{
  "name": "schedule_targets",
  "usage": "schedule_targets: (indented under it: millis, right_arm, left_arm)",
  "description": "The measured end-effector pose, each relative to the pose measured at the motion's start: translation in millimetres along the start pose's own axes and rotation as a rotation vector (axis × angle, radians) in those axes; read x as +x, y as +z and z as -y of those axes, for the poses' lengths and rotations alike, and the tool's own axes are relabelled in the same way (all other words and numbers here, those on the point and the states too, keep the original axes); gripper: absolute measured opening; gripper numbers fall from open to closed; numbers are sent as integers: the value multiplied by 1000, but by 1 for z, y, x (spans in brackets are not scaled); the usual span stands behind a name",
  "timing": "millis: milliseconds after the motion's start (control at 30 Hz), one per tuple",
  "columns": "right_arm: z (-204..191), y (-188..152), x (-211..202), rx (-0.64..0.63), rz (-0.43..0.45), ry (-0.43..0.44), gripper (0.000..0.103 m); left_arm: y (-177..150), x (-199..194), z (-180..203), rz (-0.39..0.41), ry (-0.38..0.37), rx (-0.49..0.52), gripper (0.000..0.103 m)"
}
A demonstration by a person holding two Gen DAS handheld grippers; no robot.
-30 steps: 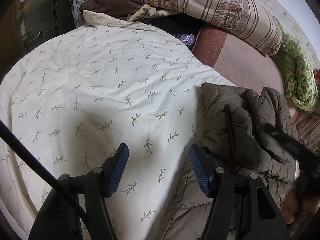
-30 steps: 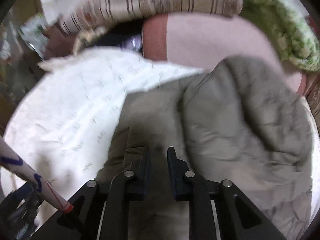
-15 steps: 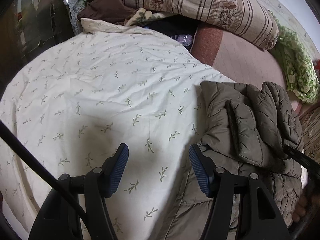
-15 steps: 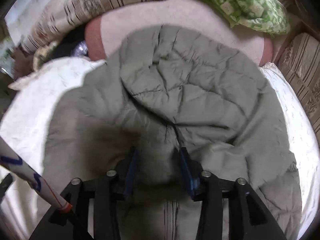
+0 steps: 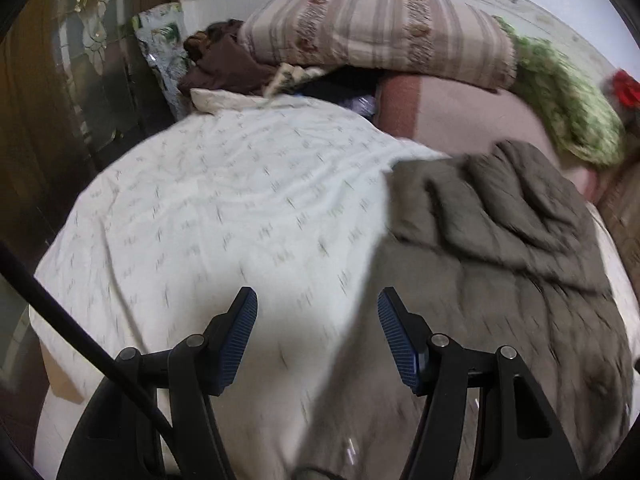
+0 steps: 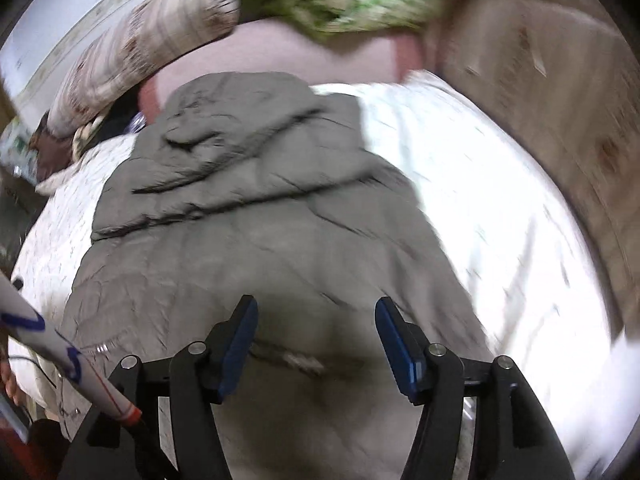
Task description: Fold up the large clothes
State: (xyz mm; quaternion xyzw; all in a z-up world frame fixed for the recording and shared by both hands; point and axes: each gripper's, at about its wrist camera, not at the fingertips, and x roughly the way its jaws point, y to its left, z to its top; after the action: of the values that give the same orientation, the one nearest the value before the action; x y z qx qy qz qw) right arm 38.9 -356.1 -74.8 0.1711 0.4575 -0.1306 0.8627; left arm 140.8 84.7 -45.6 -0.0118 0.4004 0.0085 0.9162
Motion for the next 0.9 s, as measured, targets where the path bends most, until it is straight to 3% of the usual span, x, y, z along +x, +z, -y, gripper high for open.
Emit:
schedule_targets:
  millis: [167, 467, 900]
  right_arm:
    - [35, -24, -17, 90, 23, 53, 66]
    - [35, -49, -17, 74, 37, 118, 68]
    - [60, -66, -16, 105, 43, 96, 69]
  left_arm:
    - [-34, -37, 17, -32, 43, 66, 62]
    - [-65, -65, 21, -78, 130, 63, 62]
    - [-70, -65, 38, -115, 108, 72, 62]
